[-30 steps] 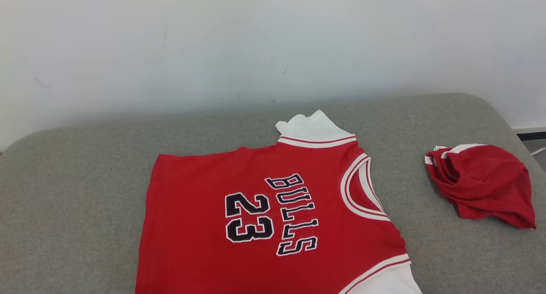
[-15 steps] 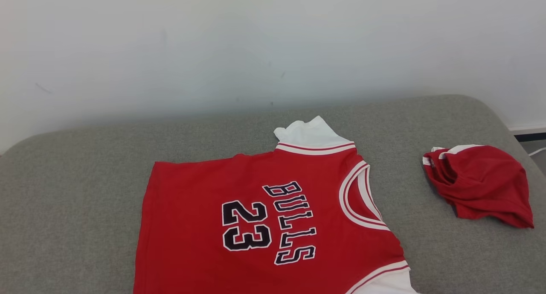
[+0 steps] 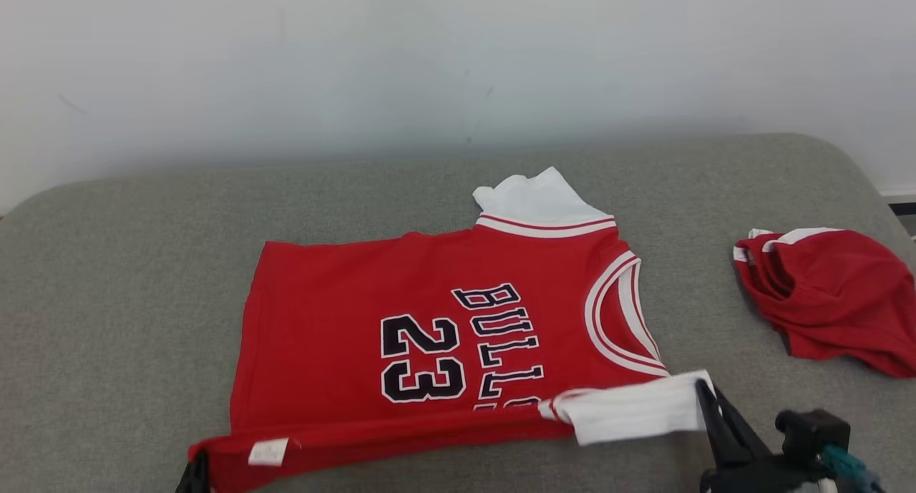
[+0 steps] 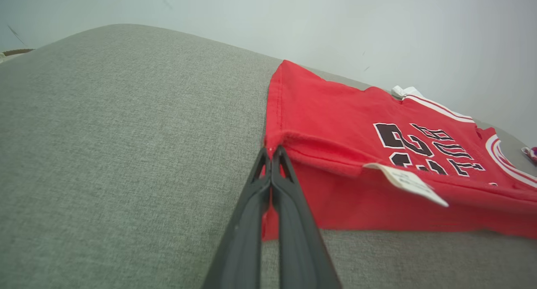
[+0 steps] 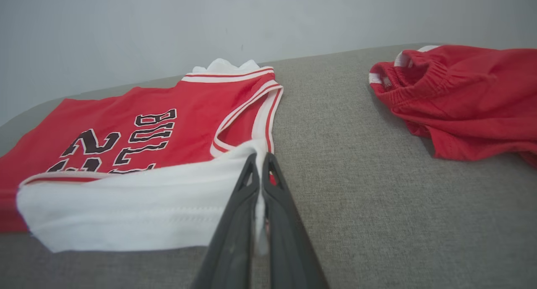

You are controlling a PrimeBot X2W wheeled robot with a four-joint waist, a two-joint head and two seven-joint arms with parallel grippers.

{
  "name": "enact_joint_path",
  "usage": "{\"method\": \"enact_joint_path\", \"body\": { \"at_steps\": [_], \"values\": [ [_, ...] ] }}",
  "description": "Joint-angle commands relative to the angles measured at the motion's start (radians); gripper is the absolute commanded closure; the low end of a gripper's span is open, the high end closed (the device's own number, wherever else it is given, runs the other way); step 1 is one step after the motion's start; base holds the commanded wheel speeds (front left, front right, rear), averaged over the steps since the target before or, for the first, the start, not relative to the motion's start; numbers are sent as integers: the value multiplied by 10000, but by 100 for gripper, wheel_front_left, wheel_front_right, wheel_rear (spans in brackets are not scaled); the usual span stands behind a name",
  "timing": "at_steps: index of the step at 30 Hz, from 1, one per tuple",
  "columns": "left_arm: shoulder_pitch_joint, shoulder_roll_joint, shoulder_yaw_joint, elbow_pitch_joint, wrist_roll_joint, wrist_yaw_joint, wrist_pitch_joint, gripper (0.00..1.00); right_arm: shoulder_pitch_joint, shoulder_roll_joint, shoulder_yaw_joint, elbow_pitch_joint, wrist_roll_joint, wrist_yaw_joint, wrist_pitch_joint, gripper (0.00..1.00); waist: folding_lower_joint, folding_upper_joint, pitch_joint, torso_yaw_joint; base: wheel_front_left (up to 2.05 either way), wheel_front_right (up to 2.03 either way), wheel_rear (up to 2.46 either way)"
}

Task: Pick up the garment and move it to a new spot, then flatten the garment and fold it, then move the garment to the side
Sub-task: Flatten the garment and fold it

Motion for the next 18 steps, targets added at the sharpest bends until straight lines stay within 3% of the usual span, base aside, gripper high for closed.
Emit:
{"method": "enact_joint_path", "body": {
  "at_steps": [1,18],
  "values": [
    [-137,32,-6,-28,136,11,-9,100,-197,28,-12,58,-22,-16,-5,100,-1,-1,116,80,0,0,0],
    [-2048,28,-218,663,575,9,-9,100,-2669,95,274,1276,-218,-17,-6,100,-1,-1,1393,394,0,0,0]
  ]
}}
